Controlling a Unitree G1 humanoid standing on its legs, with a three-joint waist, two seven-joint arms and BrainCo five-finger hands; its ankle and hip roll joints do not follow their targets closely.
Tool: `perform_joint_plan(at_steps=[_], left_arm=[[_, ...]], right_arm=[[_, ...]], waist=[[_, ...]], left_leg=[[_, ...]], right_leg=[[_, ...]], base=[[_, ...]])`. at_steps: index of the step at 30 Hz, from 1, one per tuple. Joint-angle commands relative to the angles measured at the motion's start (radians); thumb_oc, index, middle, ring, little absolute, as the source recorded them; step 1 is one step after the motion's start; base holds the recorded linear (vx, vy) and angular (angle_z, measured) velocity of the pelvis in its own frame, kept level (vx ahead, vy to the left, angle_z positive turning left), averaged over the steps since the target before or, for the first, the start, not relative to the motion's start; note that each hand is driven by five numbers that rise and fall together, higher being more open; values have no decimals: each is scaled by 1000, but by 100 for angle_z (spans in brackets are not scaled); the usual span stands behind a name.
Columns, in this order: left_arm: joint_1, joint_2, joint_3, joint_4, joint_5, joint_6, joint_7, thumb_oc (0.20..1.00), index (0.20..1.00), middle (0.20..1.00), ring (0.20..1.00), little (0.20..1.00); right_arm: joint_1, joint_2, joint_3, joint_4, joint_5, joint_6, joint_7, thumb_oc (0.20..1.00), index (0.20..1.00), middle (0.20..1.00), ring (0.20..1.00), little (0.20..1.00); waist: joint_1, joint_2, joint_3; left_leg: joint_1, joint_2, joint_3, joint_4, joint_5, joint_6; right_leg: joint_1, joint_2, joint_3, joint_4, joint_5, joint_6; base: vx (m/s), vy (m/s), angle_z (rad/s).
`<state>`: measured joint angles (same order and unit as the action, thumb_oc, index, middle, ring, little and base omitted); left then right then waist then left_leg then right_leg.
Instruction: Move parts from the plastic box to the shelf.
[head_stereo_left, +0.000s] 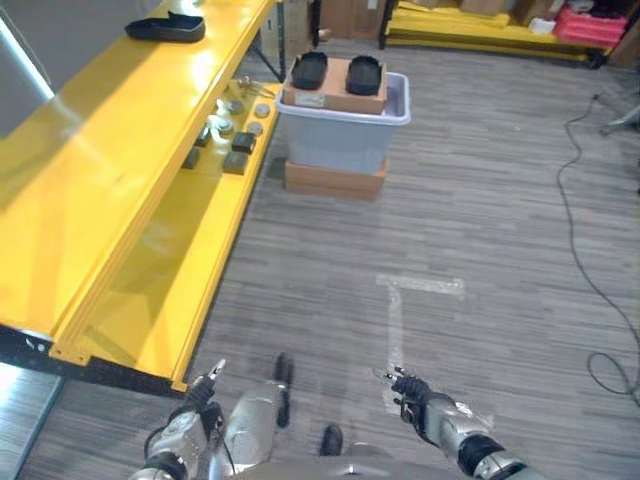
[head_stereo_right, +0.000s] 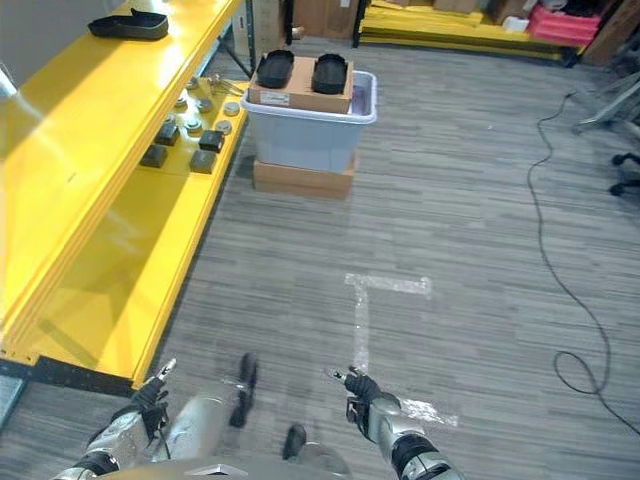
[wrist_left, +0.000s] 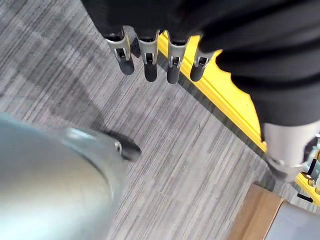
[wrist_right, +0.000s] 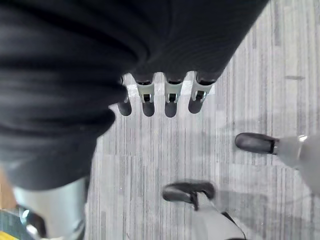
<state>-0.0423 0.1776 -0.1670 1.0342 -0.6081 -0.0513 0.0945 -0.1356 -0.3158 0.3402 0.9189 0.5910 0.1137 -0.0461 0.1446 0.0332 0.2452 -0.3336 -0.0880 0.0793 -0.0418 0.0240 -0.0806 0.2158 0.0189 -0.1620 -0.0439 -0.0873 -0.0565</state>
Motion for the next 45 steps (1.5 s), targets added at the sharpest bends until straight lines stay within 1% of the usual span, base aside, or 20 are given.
perform_joint_plan(at_steps=[1,6,8,10,11,13,15,20,21,22,25,28,29,33,35,37,39,40,42,45], left_arm=[[23,19,-2,-75,-3,-17,-10,1000,1000,1000,1000,1000],[23,37,21,-53,12,-34,2,1000,1000,1000,1000,1000],[16,49,7,-40,36,-37,-13,1000,1000,1000,1000,1000],[21,62,-20,-46,66,-37,-25,1000,1000,1000,1000,1000],[25,69,-35,-54,55,-37,-23,1000,1000,1000,1000,1000],[22,79,-56,-64,16,-37,-18,1000,1000,1000,1000,1000],[12,88,-60,-73,4,-24,-26,1000,1000,1000,1000,1000],[15,86,-41,-69,39,-9,-52,1000,1000,1000,1000,1000],[30,81,-42,-48,57,-26,-67,1000,1000,1000,1000,1000],[53,78,-45,-39,93,-45,-79,1000,1000,1000,1000,1000],[88,83,-42,-49,134,-51,-94,1000,1000,1000,1000,1000],[88,53,-49,-1,74,-57,-86,1000,1000,1000,1000,1000],[88,53,-49,-1,73,-57,-86,1000,1000,1000,1000,1000],[52,21,-53,16,68,-60,-69,1000,1000,1000,1000,1000],[36,12,-62,7,90,-50,-55,1000,1000,1000,1000,1000],[27,6,-71,-11,96,-29,-35,1000,1000,1000,1000,1000],[21,6,-74,-22,95,-15,-28,1000,1000,1000,1000,1000],[18,5,-75,-27,89,-13,-15,1000,1000,1000,1000,1000],[17,11,-73,-34,65,-8,-9,1000,1000,1000,1000,1000],[21,11,-58,-31,47,0,-13,1000,1000,1000,1000,1000]], right_arm=[[21,-27,6,-80,32,-24,-16,1000,1000,1000,1000,1000],[-23,10,17,-56,78,-44,-4,1000,1000,1000,1000,1000],[-28,29,8,-50,110,-58,-2,1000,1000,1000,1000,1000],[-25,45,-3,-72,120,-60,-25,1000,1000,1000,1000,1000],[-30,52,-2,-86,123,-57,-39,1000,1000,1000,1000,1000],[-41,59,15,-108,133,-53,-66,1000,1000,1000,1000,1000],[-46,62,25,-127,138,-53,-78,1000,1000,1000,1000,1000],[-40,37,16,-173,147,-51,-63,1000,1000,1000,1000,1000],[-36,26,-7,-178,137,-38,-41,1000,1000,1000,1000,1000],[-24,27,-36,-184,127,-31,-24,1000,1000,1000,1000,1000],[-7,39,-58,-193,119,-18,-25,1000,1000,1000,1000,1000],[-7,27,-55,-146,91,27,-11,1000,1000,1000,1000,1000],[-7,27,-55,-146,91,27,-11,1000,1000,1000,1000,1000],[-1,21,-14,-97,120,6,-3,1000,1000,1000,1000,1000],[-2,9,0,-88,149,0,-14,1000,1000,1000,1000,1000],[2,-1,4,-86,175,-9,-32,1000,1000,1000,1000,1000],[3,-8,1,-86,187,-14,-42,1000,1000,1000,1000,1000],[-1,-11,-1,-82,195,-22,-47,1000,1000,1000,1000,1000],[-8,-11,-2,-83,194,-19,-53,1000,1000,1000,1000,1000],[-8,5,-9,-77,168,-17,-70,1000,1000,1000,1000,1000]], waist=[[62,-21,-22],[113,-53,-66],[130,-69,-87],[139,-48,-103],[140,-30,-101],[133,-19,-84],[120,-12,-67],[54,-33,-30],[22,-57,-18],[10,-65,-15],[7,-73,-6],[-14,-93,-54],[-13,-91,-53],[-15,-103,-82],[-20,-108,-82],[-19,-115,-71],[-10,-113,-57],[1,-105,-44],[17,-90,-35],[44,-71,-36]], left_leg=[[-29,-8,13,126,144,39],[-34,-15,5,269,55,106],[9,-40,1,269,3,148],[48,-55,-15,257,-34,188],[63,-53,-19,259,-53,203],[74,-59,-22,272,-78,220],[95,-62,-42,274,-85,219],[220,-75,-120,272,-153,190],[276,-84,-141,278,-209,179],[323,-68,-170,279,-251,172],[372,-25,-195,307,-307,162],[477,83,-190,287,-343,94],[479,85,-189,286,-344,94],[462,226,-147,359,-179,24],[398,275,-150,482,-68,7],[300,283,-171,632,-20,12],[229,228,-181,675,-46,29],[196,165,-156,641,-80,40],[200,97,-113,528,-108,48],[124,-10,-44,329,-58,49]], right_leg=[[-85,34,57,106,32,108],[-25,-8,36,227,-113,122],[-17,-52,-10,355,-78,161],[-98,-94,-44,623,9,202],[-168,-119,-58,743,41,201],[-268,-143,-83,806,38,187],[-323,-137,-110,747,30,177],[-443,-151,-105,349,134,196],[-464,-198,-77,84,210,234],[-466,-235,-45,-43,256,265],[-467,-268,-19,-43,273,277],[-407,-241,-17,0,234,255],[-405,-239,-17,0,234,254],[-368,-192,-57,32,207,208],[-342,-155,-59,23,184,177],[-313,-133,-56,11,171,147],[-295,-116,-54,1,157,135],[-277,-102,-65,-17,146,132],[-252,-88,-70,-31,142,139],[-196,-77,-73,-38,145,155]], base=[[462,124,-47],[432,128,-73],[433,217,-22],[383,309,-13],[286,263,-3],[213,151,-16],[262,1,13],[408,-116,50],[936,-372,18],[1161,-488,30],[771,-336,66],[689,-269,54],[474,-221,75],[380,-286,34],[274,-277,14],[217,-239,42],[182,-132,-4],[264,-70,-27],[263,18,-35],[253,87,-30]])
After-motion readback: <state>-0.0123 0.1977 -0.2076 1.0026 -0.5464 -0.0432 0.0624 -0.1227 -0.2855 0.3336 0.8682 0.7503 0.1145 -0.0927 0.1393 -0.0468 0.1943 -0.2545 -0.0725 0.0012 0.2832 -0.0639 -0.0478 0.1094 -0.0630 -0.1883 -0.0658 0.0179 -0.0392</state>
